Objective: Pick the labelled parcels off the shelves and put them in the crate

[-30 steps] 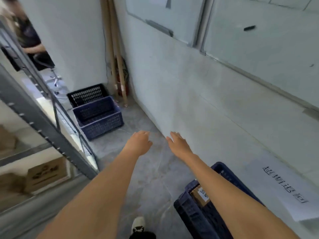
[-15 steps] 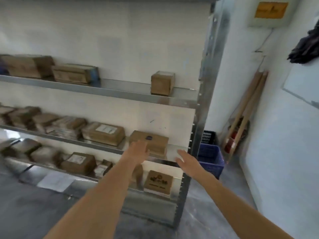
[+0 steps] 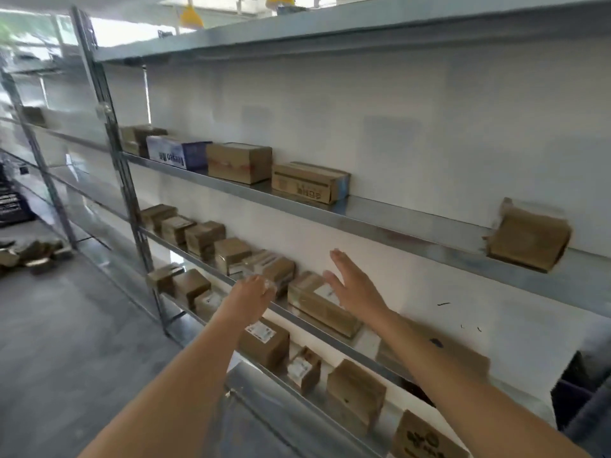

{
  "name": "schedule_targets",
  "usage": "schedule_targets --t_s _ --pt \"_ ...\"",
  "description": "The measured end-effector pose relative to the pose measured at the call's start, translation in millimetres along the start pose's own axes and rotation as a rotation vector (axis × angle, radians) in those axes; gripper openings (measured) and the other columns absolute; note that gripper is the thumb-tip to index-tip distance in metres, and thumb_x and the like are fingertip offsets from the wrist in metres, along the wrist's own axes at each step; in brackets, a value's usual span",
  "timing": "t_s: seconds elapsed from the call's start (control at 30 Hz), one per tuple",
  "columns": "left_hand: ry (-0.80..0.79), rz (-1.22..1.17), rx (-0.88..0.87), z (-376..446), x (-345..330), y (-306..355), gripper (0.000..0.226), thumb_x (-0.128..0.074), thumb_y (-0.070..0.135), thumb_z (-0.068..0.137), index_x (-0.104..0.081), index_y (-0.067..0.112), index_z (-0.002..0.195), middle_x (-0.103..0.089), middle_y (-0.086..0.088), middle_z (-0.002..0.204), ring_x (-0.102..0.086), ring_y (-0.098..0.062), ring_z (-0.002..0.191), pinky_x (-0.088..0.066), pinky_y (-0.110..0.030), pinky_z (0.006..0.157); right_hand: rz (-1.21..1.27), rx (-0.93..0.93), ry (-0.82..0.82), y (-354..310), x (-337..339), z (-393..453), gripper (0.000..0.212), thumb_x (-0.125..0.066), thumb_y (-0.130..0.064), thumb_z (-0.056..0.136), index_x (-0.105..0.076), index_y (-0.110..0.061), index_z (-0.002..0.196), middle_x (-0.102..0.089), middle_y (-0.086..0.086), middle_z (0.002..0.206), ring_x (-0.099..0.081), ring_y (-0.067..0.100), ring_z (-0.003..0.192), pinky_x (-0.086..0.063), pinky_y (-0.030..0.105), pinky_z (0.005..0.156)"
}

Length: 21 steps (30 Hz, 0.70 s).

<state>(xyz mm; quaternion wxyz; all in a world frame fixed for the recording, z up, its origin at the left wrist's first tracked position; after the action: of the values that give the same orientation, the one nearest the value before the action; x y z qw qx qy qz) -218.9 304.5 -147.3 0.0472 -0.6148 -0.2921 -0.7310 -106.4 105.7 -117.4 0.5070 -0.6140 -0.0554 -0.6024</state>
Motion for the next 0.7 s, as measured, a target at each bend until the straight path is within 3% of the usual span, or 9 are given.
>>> schedule_targets --t_s 0.1,0.23,0.5,0.63,0.7 --pt "0.034 0.052 -0.031 57.7 16.6 -13.4 0.048 -0.037 0.037 0.101 -0.043 0.01 0.139 -0.044 -0.013 0.144 -0.044 -0.029 0.131 -0.038 -0.042 0.108 -0.051 0.084 0.14 -0.1 18.4 53.9 0.057 -0.034 -0.041 0.104 -0.018 -0.022 0.155 -0.013 -0.007 0.162 -0.011 0.01 0.149 -0.012 0.024 0.116" --pt "0.154 -0.008 -0.084 140.5 55.3 -7.8 0.054 -0.035 0.039 0.102 -0.034 0.008 0.147 -0.036 -0.012 0.152 -0.033 -0.028 0.14 -0.028 -0.041 0.114 -0.007 0.065 0.314 12.3 49.8 137.3 0.057 -0.037 -0.038 0.103 -0.021 -0.017 0.154 -0.018 -0.001 0.162 -0.014 0.013 0.149 -0.014 0.029 0.119" --pt "0.269 -0.407 -0.089 274.7 111.0 18.7 0.055 -0.035 0.034 0.103 -0.027 0.002 0.147 -0.031 -0.018 0.15 -0.031 -0.034 0.138 -0.027 -0.043 0.114 0.465 -0.345 0.518 4.0 56.0 258.9 0.06 -0.036 -0.037 0.104 -0.023 -0.004 0.152 -0.024 0.011 0.159 -0.023 0.024 0.146 -0.018 0.031 0.116" --pt "0.284 -0.561 -0.091 316.1 117.2 15.7 0.059 -0.035 0.04 0.102 -0.025 0.005 0.149 -0.027 -0.016 0.152 -0.033 -0.034 0.138 -0.031 -0.045 0.113 0.506 -0.44 0.621 7.4 33.1 272.3 0.058 -0.036 -0.034 0.104 -0.027 0.002 0.149 -0.029 0.017 0.156 -0.027 0.029 0.143 -0.021 0.032 0.114" --pt "0.277 -0.652 -0.082 329.7 119.2 15.7 0.062 -0.034 0.045 0.101 -0.027 0.005 0.148 -0.03 -0.016 0.151 -0.038 -0.033 0.134 -0.033 -0.043 0.11 0.521 -0.466 0.645 12.5 27.0 273.7 0.063 -0.038 -0.04 0.103 -0.023 -0.003 0.152 -0.025 0.013 0.158 -0.023 0.026 0.146 -0.018 0.034 0.117"
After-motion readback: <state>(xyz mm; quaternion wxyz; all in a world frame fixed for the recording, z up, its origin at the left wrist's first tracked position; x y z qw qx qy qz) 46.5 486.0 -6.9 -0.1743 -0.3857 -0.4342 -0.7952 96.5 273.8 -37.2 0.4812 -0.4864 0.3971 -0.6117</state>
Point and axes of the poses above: each hand's wrist, its own z-axis towards the middle knuckle, its own x-axis out of the back of the hand, y = z × x, the point moved 1 cm from there along z, towards the middle knuckle
